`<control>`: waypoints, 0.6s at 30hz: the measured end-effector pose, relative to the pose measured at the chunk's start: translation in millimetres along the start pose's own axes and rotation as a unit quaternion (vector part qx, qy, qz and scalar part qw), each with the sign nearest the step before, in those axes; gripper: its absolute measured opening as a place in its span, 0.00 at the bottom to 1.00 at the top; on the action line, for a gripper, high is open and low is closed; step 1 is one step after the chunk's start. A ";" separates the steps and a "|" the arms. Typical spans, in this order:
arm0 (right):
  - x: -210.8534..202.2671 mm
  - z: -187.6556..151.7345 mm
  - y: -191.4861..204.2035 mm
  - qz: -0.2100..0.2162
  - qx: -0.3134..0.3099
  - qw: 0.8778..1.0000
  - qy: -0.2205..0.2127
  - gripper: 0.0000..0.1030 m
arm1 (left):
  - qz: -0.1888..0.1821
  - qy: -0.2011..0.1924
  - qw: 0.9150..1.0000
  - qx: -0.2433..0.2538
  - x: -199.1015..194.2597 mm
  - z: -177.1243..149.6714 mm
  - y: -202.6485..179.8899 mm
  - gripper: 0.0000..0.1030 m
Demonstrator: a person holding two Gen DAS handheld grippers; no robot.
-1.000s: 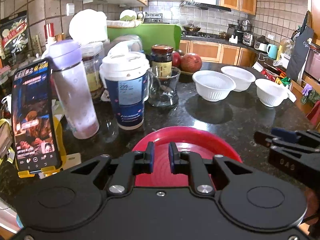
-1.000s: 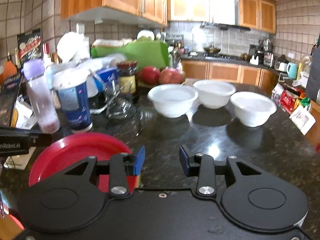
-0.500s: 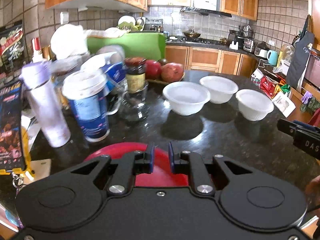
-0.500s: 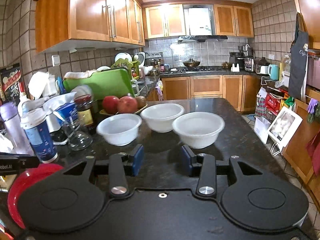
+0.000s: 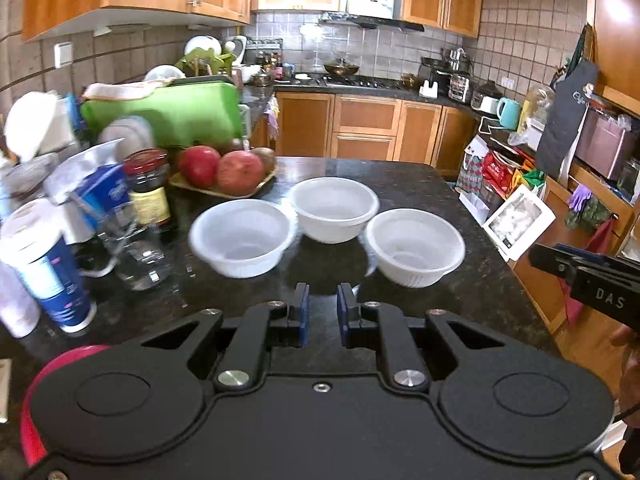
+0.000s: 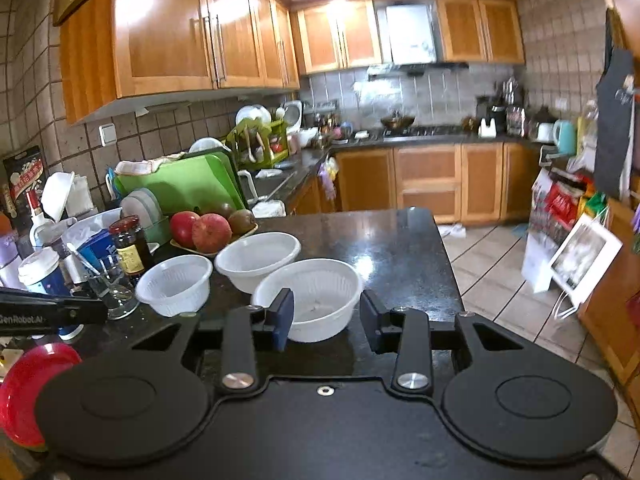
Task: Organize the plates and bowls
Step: 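Move the left tool to a white ribbed bowl and grasp its rim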
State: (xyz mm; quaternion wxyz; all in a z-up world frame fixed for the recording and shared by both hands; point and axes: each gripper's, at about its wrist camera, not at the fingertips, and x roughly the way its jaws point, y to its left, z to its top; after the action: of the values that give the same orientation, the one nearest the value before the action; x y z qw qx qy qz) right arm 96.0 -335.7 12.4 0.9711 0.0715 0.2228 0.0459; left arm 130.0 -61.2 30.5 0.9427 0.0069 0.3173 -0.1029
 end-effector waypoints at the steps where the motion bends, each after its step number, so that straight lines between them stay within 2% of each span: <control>1: 5.8 3.5 -5.2 0.002 -0.001 1.000 0.003 0.39 | 0.000 0.004 1.000 0.000 6.1 3.6 -4.5 0.23; 6: 41.3 20.9 -23.2 0.017 -0.020 0.999 0.029 0.37 | 0.001 0.032 0.999 -0.010 36.7 22.2 -23.0 0.23; 12: 91.5 35.6 -33.6 0.039 -0.028 0.997 0.065 0.35 | 0.021 0.071 0.997 -0.027 73.9 37.4 -35.9 0.23; 18: 132.5 41.1 -37.6 0.055 -0.034 0.993 0.097 0.35 | 0.010 0.113 0.993 -0.045 105.9 46.9 -40.5 0.23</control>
State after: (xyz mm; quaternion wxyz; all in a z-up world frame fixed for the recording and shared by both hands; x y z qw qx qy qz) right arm 235.0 -361.6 -13.5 0.9430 0.0456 0.3096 0.1137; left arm 232.3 -124.6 6.5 0.9012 -0.0208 0.4259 -0.0780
